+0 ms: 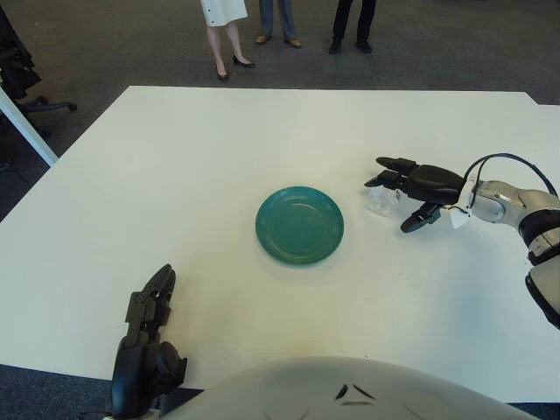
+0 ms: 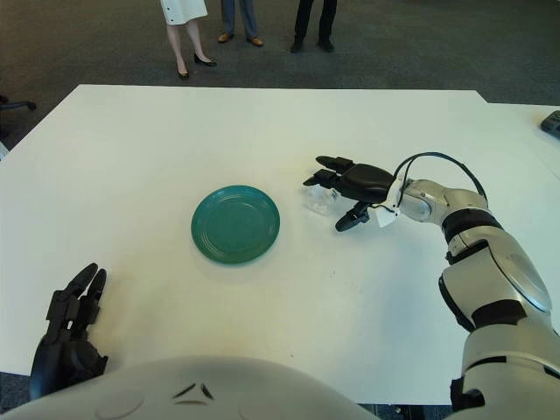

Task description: Put the bottle into the plate.

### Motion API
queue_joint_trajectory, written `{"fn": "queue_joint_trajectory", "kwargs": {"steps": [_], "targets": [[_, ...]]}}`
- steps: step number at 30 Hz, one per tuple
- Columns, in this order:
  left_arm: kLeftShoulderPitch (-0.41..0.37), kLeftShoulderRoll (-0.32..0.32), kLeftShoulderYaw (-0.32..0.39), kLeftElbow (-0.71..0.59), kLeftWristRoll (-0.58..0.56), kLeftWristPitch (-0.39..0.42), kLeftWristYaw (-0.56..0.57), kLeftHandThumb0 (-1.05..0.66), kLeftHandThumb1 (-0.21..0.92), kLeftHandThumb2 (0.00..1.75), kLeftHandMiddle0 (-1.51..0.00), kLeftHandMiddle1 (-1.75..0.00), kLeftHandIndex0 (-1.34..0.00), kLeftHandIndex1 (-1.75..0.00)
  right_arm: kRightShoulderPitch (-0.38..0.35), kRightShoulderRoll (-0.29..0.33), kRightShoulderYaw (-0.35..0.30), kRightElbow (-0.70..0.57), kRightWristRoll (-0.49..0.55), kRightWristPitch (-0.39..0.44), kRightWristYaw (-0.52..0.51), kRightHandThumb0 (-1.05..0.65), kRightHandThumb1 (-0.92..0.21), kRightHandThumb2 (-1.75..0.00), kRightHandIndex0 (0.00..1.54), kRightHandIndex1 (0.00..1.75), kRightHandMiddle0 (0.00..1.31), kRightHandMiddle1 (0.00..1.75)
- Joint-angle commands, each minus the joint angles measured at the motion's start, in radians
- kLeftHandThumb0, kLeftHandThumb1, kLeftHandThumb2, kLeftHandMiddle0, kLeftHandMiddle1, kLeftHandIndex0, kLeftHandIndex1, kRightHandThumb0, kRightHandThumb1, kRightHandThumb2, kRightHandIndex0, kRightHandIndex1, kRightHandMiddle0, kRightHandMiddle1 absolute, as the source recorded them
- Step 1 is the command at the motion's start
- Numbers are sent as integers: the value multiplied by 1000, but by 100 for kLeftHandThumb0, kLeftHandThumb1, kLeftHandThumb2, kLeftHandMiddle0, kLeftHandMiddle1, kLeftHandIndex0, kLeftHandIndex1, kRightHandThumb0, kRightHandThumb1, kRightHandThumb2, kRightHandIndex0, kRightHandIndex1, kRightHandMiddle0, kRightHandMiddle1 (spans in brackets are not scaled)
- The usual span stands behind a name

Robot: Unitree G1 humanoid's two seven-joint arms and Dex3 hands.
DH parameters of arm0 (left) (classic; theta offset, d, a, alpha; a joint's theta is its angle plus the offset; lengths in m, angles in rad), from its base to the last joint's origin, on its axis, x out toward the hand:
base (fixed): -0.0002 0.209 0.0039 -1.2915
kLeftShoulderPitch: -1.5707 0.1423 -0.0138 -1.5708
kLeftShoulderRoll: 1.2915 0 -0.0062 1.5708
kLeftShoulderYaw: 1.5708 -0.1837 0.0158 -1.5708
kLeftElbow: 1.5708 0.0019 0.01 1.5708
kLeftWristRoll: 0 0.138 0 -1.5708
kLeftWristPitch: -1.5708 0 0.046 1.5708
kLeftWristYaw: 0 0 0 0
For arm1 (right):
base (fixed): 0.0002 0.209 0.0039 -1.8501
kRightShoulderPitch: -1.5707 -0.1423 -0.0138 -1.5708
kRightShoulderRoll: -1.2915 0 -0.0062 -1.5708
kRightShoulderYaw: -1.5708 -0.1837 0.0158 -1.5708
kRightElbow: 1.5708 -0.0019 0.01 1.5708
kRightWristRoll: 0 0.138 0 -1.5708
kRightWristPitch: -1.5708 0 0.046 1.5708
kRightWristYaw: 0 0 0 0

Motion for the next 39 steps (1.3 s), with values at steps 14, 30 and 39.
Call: {"fn": "queue_joint_trajectory", "kwargs": {"steps": [14,30,39], "targets": [[7,12,-4,51,3,41,-9,-105,92,97,-25,0,0,-69,62,-8,14,3,-54,13,6,-103,-92,-36,38,0,0,63],[7,16,-3,47,7,25,-12,-105,92,98,-26,-1,0,-71,79,-8,1,-1,-36,13,34,-101,-92,-32,46,3,1,77],[-1,12,-3,47,14,23,-8,-105,92,100,-27,-1,0,-73,86,1,-10,-15,-30,10,40,-97,-92,-33,34,109,17,135]]}}
